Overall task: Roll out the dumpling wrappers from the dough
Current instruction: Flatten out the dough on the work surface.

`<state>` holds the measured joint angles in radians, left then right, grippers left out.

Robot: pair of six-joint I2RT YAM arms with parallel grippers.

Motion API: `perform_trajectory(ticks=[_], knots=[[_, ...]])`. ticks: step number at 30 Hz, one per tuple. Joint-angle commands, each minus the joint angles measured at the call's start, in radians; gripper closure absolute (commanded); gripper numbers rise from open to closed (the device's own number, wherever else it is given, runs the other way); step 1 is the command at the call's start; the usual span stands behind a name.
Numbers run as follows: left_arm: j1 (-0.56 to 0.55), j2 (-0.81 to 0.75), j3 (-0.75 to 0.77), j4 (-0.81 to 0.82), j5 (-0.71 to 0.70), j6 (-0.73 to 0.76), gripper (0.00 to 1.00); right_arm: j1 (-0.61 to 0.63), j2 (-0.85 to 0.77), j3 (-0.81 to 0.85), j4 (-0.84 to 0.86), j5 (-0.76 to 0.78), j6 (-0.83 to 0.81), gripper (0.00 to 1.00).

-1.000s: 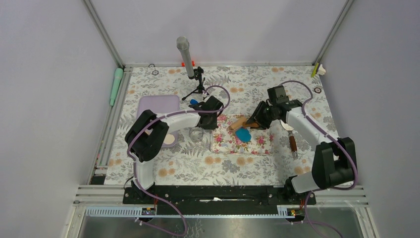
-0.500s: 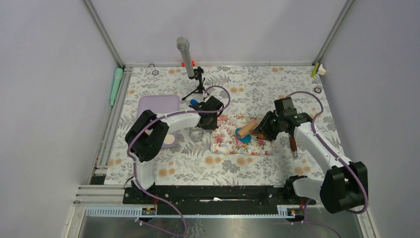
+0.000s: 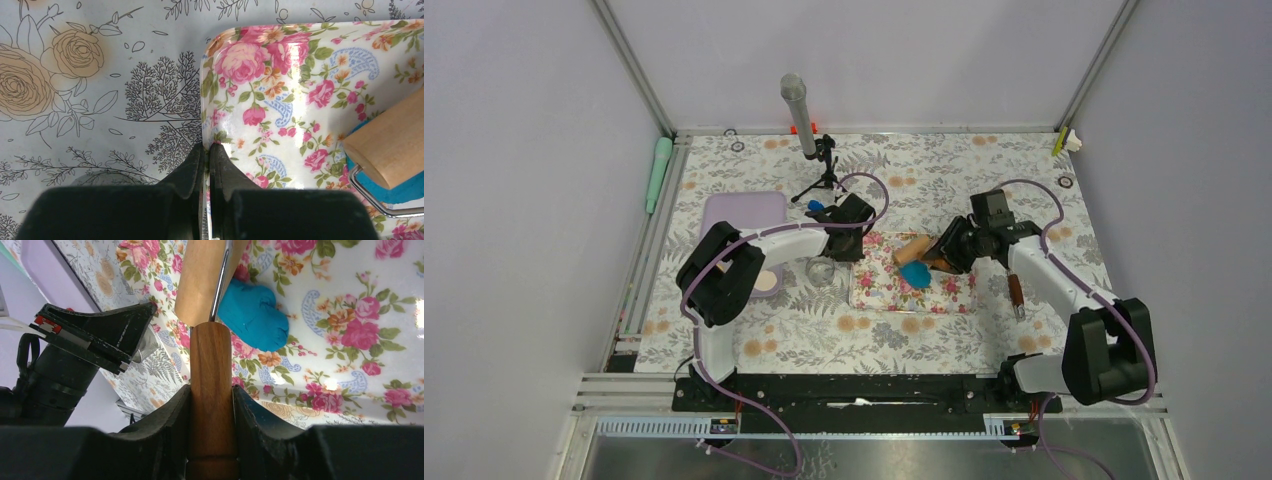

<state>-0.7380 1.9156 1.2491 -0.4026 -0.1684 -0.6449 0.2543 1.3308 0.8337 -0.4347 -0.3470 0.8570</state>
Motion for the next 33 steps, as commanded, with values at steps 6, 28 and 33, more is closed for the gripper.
perform_trajectory(ticks=[6, 28, 33], knots=[[-0.006, 0.008, -0.037, -0.097, 0.013, 0.011, 1.0, -0.003, -0.026, 0.303, -0.356, 0.046, -0.081, 1.0], [0.0, -0.043, -0.059, -0.091, 0.006, -0.001, 1.0, 0.0, -0.057, -0.129, -0.197, 0.063, 0.052, 1.0], [-0.001, -0.049, -0.065, -0.092, 0.004, 0.003, 1.0, 0.001, 0.018, -0.088, -0.172, 0.069, 0.031, 1.0]])
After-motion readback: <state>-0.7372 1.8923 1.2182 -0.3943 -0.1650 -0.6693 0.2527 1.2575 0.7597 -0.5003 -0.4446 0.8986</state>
